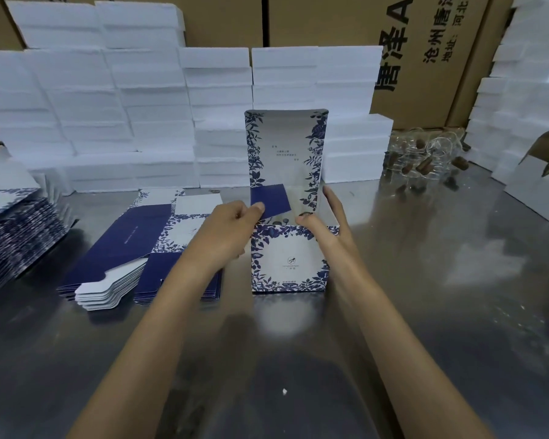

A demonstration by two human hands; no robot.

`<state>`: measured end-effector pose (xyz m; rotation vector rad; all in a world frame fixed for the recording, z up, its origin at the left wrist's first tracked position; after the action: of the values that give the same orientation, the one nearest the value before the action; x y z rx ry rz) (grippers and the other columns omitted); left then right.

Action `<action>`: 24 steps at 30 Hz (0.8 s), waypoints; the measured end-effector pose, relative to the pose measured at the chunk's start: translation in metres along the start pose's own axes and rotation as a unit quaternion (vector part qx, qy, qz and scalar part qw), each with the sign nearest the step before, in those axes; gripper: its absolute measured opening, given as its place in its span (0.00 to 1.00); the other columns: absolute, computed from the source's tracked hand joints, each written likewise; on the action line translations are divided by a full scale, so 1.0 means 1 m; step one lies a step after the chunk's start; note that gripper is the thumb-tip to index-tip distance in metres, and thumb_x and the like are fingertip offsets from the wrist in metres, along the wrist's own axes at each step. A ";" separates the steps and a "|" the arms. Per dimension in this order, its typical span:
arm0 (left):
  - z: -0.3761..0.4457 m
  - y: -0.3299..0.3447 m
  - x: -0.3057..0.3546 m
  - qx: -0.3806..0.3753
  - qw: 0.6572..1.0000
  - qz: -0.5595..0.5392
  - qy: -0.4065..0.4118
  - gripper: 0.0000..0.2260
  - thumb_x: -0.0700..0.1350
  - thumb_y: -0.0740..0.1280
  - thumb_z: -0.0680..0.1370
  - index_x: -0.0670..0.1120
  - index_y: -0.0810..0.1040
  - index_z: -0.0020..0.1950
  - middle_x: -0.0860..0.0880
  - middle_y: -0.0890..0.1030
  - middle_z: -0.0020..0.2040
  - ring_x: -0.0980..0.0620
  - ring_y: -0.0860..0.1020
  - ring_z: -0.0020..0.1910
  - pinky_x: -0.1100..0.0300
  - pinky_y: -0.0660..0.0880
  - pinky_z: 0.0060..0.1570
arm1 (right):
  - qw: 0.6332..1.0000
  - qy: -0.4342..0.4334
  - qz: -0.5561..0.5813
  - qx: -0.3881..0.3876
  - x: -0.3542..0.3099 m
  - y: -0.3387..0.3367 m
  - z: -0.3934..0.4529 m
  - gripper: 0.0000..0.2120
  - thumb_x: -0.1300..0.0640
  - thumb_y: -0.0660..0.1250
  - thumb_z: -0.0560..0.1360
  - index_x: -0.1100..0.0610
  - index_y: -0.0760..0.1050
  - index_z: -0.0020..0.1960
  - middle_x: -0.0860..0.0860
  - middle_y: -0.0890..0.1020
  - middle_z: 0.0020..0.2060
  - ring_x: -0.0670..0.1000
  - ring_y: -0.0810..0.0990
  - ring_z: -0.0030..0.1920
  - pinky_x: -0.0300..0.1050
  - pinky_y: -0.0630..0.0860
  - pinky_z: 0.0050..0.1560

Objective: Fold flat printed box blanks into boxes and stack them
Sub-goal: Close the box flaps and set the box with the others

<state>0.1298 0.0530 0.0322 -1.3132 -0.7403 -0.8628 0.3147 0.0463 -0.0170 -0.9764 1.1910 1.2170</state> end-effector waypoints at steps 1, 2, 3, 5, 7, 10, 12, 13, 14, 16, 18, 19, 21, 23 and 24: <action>0.002 0.000 0.004 -0.007 0.999 0.045 0.010 0.18 0.53 0.60 0.83 0.44 0.67 0.38 0.46 0.71 0.32 0.48 0.71 0.31 0.56 0.70 0.39 | 1.000 -0.003 0.004 -0.005 0.000 0.001 0.001 0.32 0.48 0.73 0.73 0.30 0.65 0.72 0.36 0.80 0.63 0.40 0.82 0.59 0.46 0.78 0.61; 0.003 0.000 0.006 -0.009 0.996 0.086 0.021 0.18 0.52 0.59 0.84 0.44 0.66 0.37 0.47 0.70 0.32 0.47 0.70 0.32 0.55 0.69 0.39 | 1.000 -0.010 0.003 -0.007 0.000 0.001 0.001 0.32 0.49 0.73 0.73 0.30 0.65 0.71 0.31 0.80 0.60 0.35 0.81 0.57 0.39 0.77 0.56; 0.003 0.001 0.006 -0.010 0.993 0.114 0.027 0.18 0.50 0.58 0.84 0.45 0.65 0.36 0.48 0.69 0.32 0.48 0.69 0.32 0.55 0.68 0.38 | 1.000 -0.015 -0.001 -0.008 -0.001 0.002 0.001 0.32 0.49 0.72 0.73 0.29 0.65 0.71 0.26 0.78 0.58 0.31 0.79 0.56 0.34 0.75 0.52; 0.005 0.002 0.003 -0.032 0.990 0.133 0.023 0.17 0.48 0.57 0.85 0.45 0.64 0.36 0.48 0.68 0.31 0.50 0.68 0.30 0.58 0.67 0.36 | 1.000 -0.016 0.001 -0.004 -0.002 0.002 0.000 0.32 0.48 0.72 0.72 0.29 0.66 0.70 0.21 0.76 0.55 0.28 0.77 0.54 0.30 0.73 0.48; 0.012 0.000 0.002 -0.078 0.987 0.142 -0.004 0.18 0.49 0.58 0.84 0.45 0.66 0.36 0.48 0.70 0.30 0.52 0.70 0.24 0.62 0.71 0.31 | 1.000 -0.015 0.008 0.002 -0.001 0.000 0.001 0.30 0.49 0.71 0.72 0.29 0.67 0.70 0.22 0.77 0.54 0.28 0.78 0.53 0.28 0.74 0.46; 0.026 -0.007 0.007 -0.092 0.984 0.152 -0.025 0.19 0.55 0.60 0.83 0.43 0.69 0.38 0.48 0.71 0.30 0.52 0.70 0.21 0.61 0.74 0.30 | 1.000 -0.012 0.022 0.000 0.001 0.000 0.002 0.29 0.53 0.71 0.75 0.32 0.68 0.71 0.30 0.81 0.56 0.34 0.83 0.51 0.27 0.77 0.41; 0.029 -0.006 0.010 -0.038 0.988 0.152 -0.001 0.18 0.54 0.58 0.84 0.43 0.69 0.41 0.44 0.72 0.34 0.48 0.71 0.25 0.60 0.73 0.32 | 1.000 -0.012 0.028 0.000 0.001 0.000 0.002 0.28 0.54 0.70 0.76 0.33 0.69 0.71 0.35 0.82 0.58 0.36 0.84 0.51 0.27 0.77 0.41; 0.028 -0.002 0.008 -0.016 0.992 0.125 0.011 0.16 0.51 0.57 0.85 0.43 0.69 0.42 0.42 0.71 0.35 0.48 0.71 0.26 0.60 0.71 0.32 | 0.999 -0.016 0.027 0.001 0.000 -0.001 0.002 0.28 0.55 0.70 0.76 0.34 0.69 0.71 0.32 0.82 0.56 0.34 0.83 0.50 0.26 0.76 0.40; 0.027 0.003 0.004 -0.008 0.996 0.088 0.018 0.14 0.49 0.57 0.85 0.44 0.69 0.42 0.42 0.70 0.35 0.48 0.70 0.26 0.61 0.70 0.31 | 0.999 -0.021 0.026 0.003 -0.001 -0.001 0.002 0.28 0.55 0.70 0.76 0.35 0.69 0.72 0.28 0.81 0.53 0.32 0.82 0.48 0.24 0.74 0.39; 0.031 0.007 -0.006 -0.029 0.999 0.012 -0.008 0.12 0.45 0.58 0.83 0.44 0.68 0.40 0.43 0.67 0.32 0.50 0.66 0.23 0.63 0.68 0.24 | 0.999 -0.024 0.020 0.006 -0.002 -0.003 0.003 0.28 0.56 0.69 0.76 0.35 0.69 0.72 0.24 0.80 0.50 0.29 0.80 0.47 0.22 0.72 0.38; 0.043 0.005 -0.012 -0.062 0.995 -0.035 -0.072 0.14 0.45 0.60 0.80 0.45 0.66 0.35 0.47 0.64 0.26 0.52 0.61 0.20 0.63 0.67 0.21 | 0.999 -0.021 0.025 0.004 -0.002 -0.004 0.003 0.27 0.55 0.69 0.76 0.34 0.70 0.71 0.28 0.81 0.53 0.30 0.80 0.48 0.22 0.73 0.38; 0.049 0.003 -0.013 -0.072 0.992 -0.038 -0.096 0.15 0.46 0.61 0.79 0.47 0.65 0.33 0.49 0.64 0.24 0.52 0.59 0.19 0.63 0.67 0.21 | 0.999 -0.019 0.029 0.001 -0.002 -0.003 0.003 0.27 0.55 0.69 0.77 0.33 0.70 0.70 0.31 0.81 0.57 0.30 0.81 0.49 0.23 0.74 0.39; 0.060 -0.002 -0.013 -0.050 0.994 0.010 -0.100 0.17 0.51 0.63 0.79 0.46 0.68 0.33 0.50 0.67 0.23 0.50 0.63 0.20 0.63 0.69 0.22 | 0.999 -0.020 0.029 -0.007 -0.002 -0.002 0.002 0.27 0.55 0.69 0.76 0.32 0.70 0.70 0.37 0.82 0.60 0.33 0.82 0.51 0.26 0.76 0.42; 0.065 -0.001 -0.015 -0.008 0.996 0.012 -0.087 0.14 0.50 0.64 0.80 0.43 0.72 0.38 0.44 0.73 0.30 0.47 0.69 0.27 0.63 0.70 0.23 | 1.000 -0.017 0.016 -0.017 -0.002 -0.002 0.002 0.28 0.54 0.70 0.75 0.30 0.70 0.68 0.36 0.82 0.60 0.36 0.82 0.55 0.34 0.79 0.52; 0.064 0.001 -0.017 0.008 0.996 -0.022 -0.086 0.11 0.47 0.64 0.80 0.43 0.72 0.41 0.42 0.73 0.35 0.47 0.71 0.31 0.64 0.69 0.24 | 1.000 -0.012 0.010 -0.025 -0.003 -0.001 0.001 0.29 0.53 0.70 0.74 0.29 0.69 0.68 0.35 0.81 0.60 0.37 0.81 0.56 0.38 0.78 0.56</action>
<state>0.1236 0.1181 0.0244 -1.3722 -0.9124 -0.7833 0.3163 0.0469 -0.0142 -0.9864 1.1599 1.2753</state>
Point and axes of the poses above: each hand's wrist, its own z-axis towards the middle knuckle, its own y-axis out of the palm, x = y × z, the point moved 8 cm from there along z, towards the middle knuckle
